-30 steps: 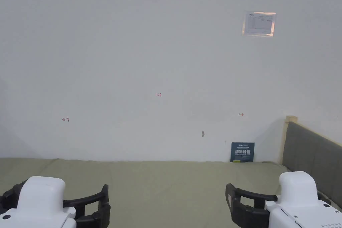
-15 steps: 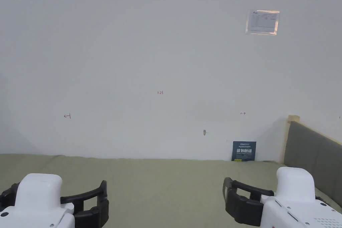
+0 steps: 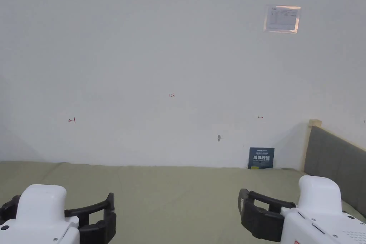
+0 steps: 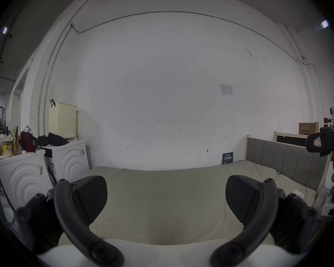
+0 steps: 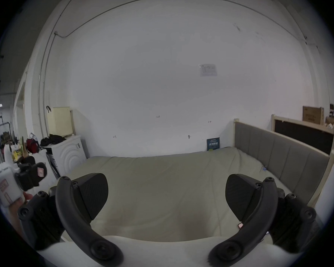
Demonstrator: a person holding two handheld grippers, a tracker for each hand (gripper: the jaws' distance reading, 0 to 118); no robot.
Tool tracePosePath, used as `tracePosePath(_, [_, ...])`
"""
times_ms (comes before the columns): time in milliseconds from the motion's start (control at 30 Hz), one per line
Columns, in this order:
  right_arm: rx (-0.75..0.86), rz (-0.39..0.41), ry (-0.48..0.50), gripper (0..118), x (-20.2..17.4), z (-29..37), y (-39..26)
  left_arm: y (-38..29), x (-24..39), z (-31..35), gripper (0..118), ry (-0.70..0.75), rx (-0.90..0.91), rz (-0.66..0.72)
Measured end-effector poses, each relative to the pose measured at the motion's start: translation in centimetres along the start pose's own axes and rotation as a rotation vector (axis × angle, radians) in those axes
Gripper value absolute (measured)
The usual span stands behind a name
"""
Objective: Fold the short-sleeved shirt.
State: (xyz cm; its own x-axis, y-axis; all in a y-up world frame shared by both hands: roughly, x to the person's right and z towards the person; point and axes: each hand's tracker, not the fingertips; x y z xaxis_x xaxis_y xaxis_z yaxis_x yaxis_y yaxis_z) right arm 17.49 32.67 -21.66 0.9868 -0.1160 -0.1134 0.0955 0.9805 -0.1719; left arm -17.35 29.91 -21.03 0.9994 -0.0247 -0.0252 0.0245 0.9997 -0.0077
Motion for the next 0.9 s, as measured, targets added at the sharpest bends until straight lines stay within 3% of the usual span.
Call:
tracePosePath(267, [0.057,-0.037,0.078,118,0.7,0.4,-0.1,0.3,0.5,0.1,118,-0.005,0.001,-0.009])
tracePosePath(400, [0.044,-0.029,0.051,118,0.8,0.3,-0.1,0.1,0.4,0.0,118,-0.007,0.002,-0.007])
tracePosePath(500, [0.039,-0.104,0.029,118,1.3,0.6,0.0,-0.1,0.3,0.1,118,-0.015,0.004,-0.004])
tracePosePath(700, [0.059,0.058,0.132,118,0.8,0.8,-1.1,-0.2,0.4,0.0,118,-0.006,0.007,-0.020])
tracePosePath(800, [0.075,0.100,0.050,118,0.6,0.0,-1.6,-0.2,0.5,-0.1,118,-0.001,0.016,-0.027])
tracePosePath(900, [0.092,0.111,0.070,118,0.7,-0.3,-1.6,-0.3,0.5,0.1,118,-0.006,0.024,-0.029])
